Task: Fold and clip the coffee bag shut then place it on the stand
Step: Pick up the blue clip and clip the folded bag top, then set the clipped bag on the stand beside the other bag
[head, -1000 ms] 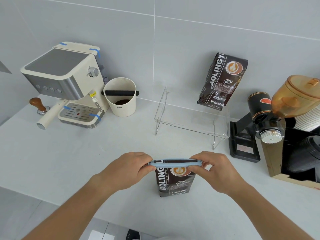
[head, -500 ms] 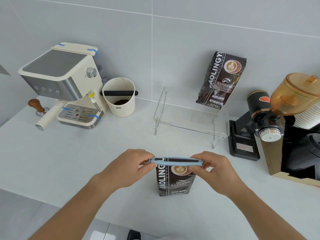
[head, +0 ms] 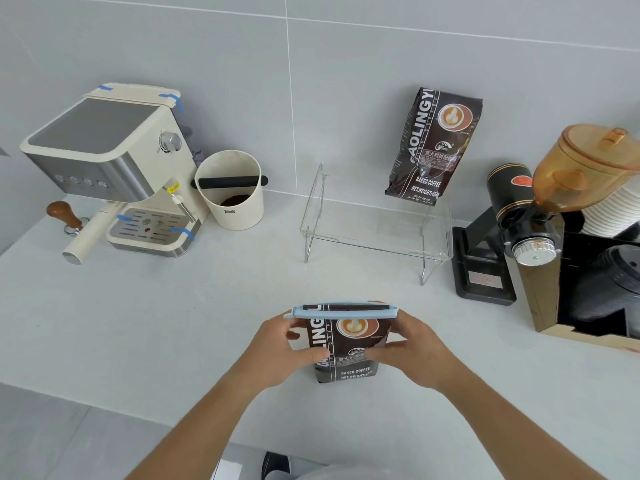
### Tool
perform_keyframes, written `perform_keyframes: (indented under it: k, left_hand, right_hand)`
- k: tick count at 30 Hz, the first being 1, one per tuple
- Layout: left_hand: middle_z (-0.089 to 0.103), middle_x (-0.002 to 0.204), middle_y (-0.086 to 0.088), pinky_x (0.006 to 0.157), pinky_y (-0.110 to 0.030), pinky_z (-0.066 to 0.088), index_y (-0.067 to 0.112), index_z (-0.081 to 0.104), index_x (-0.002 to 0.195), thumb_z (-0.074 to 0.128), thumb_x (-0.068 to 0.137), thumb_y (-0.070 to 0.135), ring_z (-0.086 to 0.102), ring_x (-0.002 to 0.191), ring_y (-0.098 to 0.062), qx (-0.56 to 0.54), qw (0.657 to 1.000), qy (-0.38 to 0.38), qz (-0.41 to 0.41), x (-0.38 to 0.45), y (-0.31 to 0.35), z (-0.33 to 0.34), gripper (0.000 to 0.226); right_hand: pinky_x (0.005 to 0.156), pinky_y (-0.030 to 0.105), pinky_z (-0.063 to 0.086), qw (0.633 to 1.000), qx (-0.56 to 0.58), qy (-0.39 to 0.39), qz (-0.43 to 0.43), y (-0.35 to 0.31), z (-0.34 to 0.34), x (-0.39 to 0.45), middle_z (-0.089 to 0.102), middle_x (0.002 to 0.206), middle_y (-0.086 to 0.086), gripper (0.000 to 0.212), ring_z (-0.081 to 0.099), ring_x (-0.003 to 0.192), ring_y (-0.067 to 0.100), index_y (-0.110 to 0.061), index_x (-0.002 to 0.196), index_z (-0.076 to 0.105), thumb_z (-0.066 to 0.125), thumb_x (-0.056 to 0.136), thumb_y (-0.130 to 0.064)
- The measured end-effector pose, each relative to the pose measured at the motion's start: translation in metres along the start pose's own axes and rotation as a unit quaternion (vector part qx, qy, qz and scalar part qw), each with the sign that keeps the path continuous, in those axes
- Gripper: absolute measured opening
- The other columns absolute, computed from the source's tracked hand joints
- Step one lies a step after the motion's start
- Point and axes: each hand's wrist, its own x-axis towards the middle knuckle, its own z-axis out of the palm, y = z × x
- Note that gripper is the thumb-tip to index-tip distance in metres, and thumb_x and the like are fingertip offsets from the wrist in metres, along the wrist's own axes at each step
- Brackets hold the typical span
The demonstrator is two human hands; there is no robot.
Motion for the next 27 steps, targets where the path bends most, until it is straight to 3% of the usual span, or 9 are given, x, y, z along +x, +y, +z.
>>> perform_keyframes:
  k: [3, 6, 11, 16, 20, 24, 27]
  left_hand:
    - [0.074, 0.106, 0.011, 0.092, -0.033, 0.055, 0.029, 0.066, 0.108, 0.086, 0.059, 0.025, 0.066, 0.1, -0.002, -0.039, 0.999, -0.012, -0.016, 0.0, -0.009, 0.01, 0.053]
    - [0.073, 0.109, 0.008, 0.093, -0.034, 0.056, 0.03, 0.062, 0.108, 0.087, 0.058, 0.012, 0.068, 0.101, -0.004, -0.087, 0.996, -0.01, -0.031, -0.001, -0.016, 0.019, 0.058]
    - [0.072, 0.116, 0.006, 0.093, -0.043, 0.056, 0.03, 0.06, 0.117, 0.087, 0.053, 0.019, 0.066, 0.108, -0.015, -0.151, 0.987, 0.007, -0.053, -0.004, -0.029, 0.034, 0.07]
    - [0.073, 0.11, 0.006, 0.086, -0.036, 0.058, 0.027, 0.063, 0.114, 0.084, 0.058, 0.009, 0.067, 0.105, -0.018, -0.172, 0.983, 0.032, -0.059, -0.004, -0.032, 0.042, 0.063]
    - [0.075, 0.106, 0.006, 0.079, -0.031, 0.059, 0.027, 0.065, 0.109, 0.084, 0.06, 0.004, 0.069, 0.098, -0.014, -0.175, 0.983, 0.037, -0.044, -0.001, -0.024, 0.037, 0.056]
    - [0.075, 0.103, 0.011, 0.072, -0.024, 0.058, 0.027, 0.066, 0.106, 0.082, 0.066, -0.002, 0.07, 0.094, -0.01, -0.174, 0.984, 0.038, -0.017, 0.007, -0.002, 0.024, 0.052]
    - [0.075, 0.105, 0.009, 0.077, -0.03, 0.059, 0.027, 0.066, 0.106, 0.083, 0.061, 0.008, 0.07, 0.097, -0.012, -0.174, 0.983, 0.052, 0.015, 0.015, 0.021, 0.012, 0.052]
  right_hand:
    - [0.085, 0.043, 0.059, 1.0, 0.004, -0.011, 0.015, 0.012, 0.005, -0.002, 0.07, 0.111, -0.021, 0.064, 0.06, 0.112, 0.007, -0.053, 0.11, 0.059, 0.081, 0.07, -0.008]
    - [0.091, 0.042, 0.057, 1.0, 0.01, -0.003, 0.021, 0.019, 0.008, -0.003, 0.068, 0.112, -0.023, 0.063, 0.059, 0.115, 0.012, -0.057, 0.108, 0.058, 0.08, 0.071, -0.011]
    - [0.1, 0.034, 0.049, 1.0, 0.008, 0.014, 0.014, 0.023, 0.012, -0.005, 0.069, 0.114, -0.021, 0.062, 0.061, 0.111, 0.004, -0.046, 0.119, 0.056, 0.078, 0.074, -0.007]
    - [0.091, 0.036, 0.055, 0.999, 0.033, 0.025, 0.019, 0.025, 0.013, -0.007, 0.07, 0.113, -0.019, 0.06, 0.06, 0.112, 0.004, -0.041, 0.118, 0.059, 0.076, 0.076, -0.002]
    - [0.08, 0.022, 0.055, 0.999, 0.028, 0.033, 0.013, 0.014, 0.009, -0.008, 0.07, 0.111, -0.021, 0.058, 0.06, 0.112, 0.003, -0.042, 0.118, 0.059, 0.075, 0.078, -0.003]
    - [0.072, 0.017, 0.055, 0.998, 0.025, 0.06, -0.005, -0.01, -0.001, -0.006, 0.07, 0.107, -0.024, 0.059, 0.059, 0.106, -0.005, -0.046, 0.116, 0.058, 0.074, 0.079, -0.002]
    - [0.067, 0.012, 0.053, 0.996, 0.026, 0.082, -0.027, -0.034, -0.012, -0.002, 0.069, 0.104, -0.029, 0.06, 0.057, 0.102, -0.011, -0.047, 0.116, 0.055, 0.074, 0.08, -0.003]
